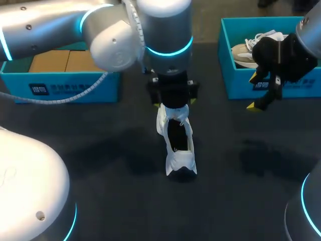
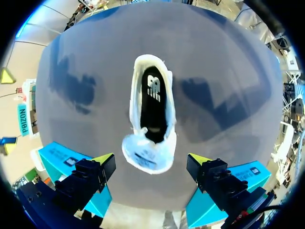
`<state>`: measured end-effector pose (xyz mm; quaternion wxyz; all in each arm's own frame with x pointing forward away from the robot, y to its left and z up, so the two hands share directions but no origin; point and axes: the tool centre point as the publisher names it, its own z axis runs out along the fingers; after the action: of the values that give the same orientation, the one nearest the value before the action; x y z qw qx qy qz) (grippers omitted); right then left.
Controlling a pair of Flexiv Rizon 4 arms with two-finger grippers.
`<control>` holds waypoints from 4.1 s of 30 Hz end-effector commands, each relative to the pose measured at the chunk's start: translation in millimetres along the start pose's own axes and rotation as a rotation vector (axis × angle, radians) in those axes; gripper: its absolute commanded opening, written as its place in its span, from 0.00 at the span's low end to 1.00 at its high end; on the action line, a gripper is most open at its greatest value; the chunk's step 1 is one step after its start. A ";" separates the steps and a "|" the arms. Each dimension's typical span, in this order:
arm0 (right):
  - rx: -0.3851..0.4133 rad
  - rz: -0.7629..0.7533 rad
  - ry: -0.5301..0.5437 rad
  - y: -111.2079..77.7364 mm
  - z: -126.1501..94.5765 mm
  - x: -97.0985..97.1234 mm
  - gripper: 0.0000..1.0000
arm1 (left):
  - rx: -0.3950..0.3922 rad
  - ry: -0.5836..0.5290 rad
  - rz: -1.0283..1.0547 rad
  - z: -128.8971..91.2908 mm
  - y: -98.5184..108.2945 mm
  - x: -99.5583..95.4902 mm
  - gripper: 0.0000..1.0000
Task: Take the shoe out of the shoebox, open the shoe tongue, remove and reinsert the insole, then place the shoe into the shoebox
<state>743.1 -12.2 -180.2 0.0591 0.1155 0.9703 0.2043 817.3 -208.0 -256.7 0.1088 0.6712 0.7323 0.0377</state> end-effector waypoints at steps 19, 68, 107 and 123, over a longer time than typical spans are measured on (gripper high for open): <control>0.003 0.002 -0.001 0.9 1.3 -0.2 1.00 | 0.078 0.034 0.016 47.6 43.8 -11.8 0.36; 0.003 0.002 -0.001 0.9 1.3 -0.2 1.00 | 0.197 0.014 0.133 64.2 -15.5 -24.5 0.24; 0.003 0.002 -0.001 0.9 1.3 -0.2 1.00 | 0.180 0.058 0.136 47.6 -54.2 -1.3 0.28; 0.003 0.002 -0.001 0.9 1.3 -0.2 1.00 | 0.223 0.073 0.033 72.6 -76.4 -2.1 0.22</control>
<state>743.1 -12.2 -180.2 0.0591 0.1156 0.9703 0.2042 758.1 -219.5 -336.9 0.0075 0.6893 0.7242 -0.0192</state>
